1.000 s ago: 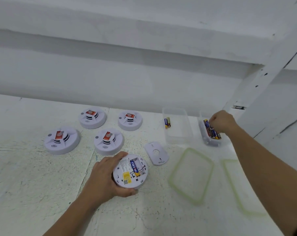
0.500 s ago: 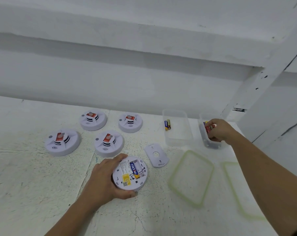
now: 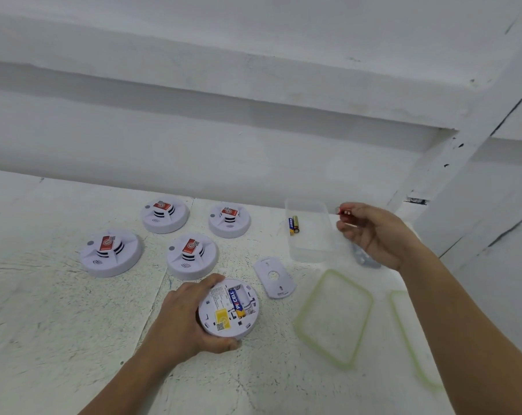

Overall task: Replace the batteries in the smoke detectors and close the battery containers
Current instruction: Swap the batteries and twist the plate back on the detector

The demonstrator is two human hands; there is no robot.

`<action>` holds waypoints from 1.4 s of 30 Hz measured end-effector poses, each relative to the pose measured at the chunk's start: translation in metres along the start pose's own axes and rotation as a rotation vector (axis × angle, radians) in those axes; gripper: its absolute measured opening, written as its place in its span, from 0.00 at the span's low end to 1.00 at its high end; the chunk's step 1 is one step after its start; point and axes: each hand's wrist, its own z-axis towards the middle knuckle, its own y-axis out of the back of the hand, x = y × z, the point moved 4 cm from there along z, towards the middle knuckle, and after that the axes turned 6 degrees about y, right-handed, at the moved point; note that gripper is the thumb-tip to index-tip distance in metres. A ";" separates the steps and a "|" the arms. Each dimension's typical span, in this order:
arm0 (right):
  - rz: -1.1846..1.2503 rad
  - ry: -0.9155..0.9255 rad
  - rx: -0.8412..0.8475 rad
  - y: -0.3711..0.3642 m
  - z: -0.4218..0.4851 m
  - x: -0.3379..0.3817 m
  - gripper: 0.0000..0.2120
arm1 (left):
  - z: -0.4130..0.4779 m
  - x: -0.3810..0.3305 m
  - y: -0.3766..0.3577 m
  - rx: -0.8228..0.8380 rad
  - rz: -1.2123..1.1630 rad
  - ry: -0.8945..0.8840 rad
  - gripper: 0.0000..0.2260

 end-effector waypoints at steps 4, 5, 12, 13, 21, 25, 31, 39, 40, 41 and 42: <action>0.080 -0.068 0.065 -0.034 -0.019 -0.018 0.12 | 0.000 -0.002 0.002 -0.008 -0.014 -0.003 0.45; 0.060 -0.078 0.086 -0.043 -0.022 -0.023 0.12 | 0.000 -0.004 0.002 -0.010 -0.019 -0.004 0.45; -0.398 0.007 0.271 -0.097 -0.041 -0.069 0.08 | -0.002 -0.006 0.005 -0.006 0.007 -0.017 0.44; -0.479 0.038 0.291 -0.103 -0.044 -0.077 0.07 | -0.001 -0.006 0.005 -0.005 0.015 -0.018 0.44; -0.852 0.222 0.257 -0.116 -0.050 -0.117 0.06 | -0.001 -0.005 0.004 -0.005 0.011 -0.012 0.43; -0.860 0.230 0.305 -0.118 -0.053 -0.121 0.06 | -0.002 -0.005 0.003 -0.016 0.034 -0.008 0.43; -0.829 0.145 0.333 -0.115 -0.052 -0.123 0.03 | -0.003 -0.006 0.001 -0.022 0.099 -0.017 0.42; -0.866 0.117 0.331 -0.113 -0.047 -0.128 0.05 | -0.008 -0.007 -0.001 -0.012 0.150 -0.003 0.44; -0.872 0.114 0.330 -0.113 -0.046 -0.128 0.05 | -0.008 -0.006 -0.002 -0.007 0.152 0.000 0.45; -0.871 0.110 0.329 -0.113 -0.046 -0.128 0.05 | -0.008 -0.006 -0.002 -0.004 0.153 0.005 0.45; -0.866 0.106 0.328 -0.113 -0.045 -0.128 0.05 | -0.008 -0.005 -0.002 -0.002 0.152 0.010 0.46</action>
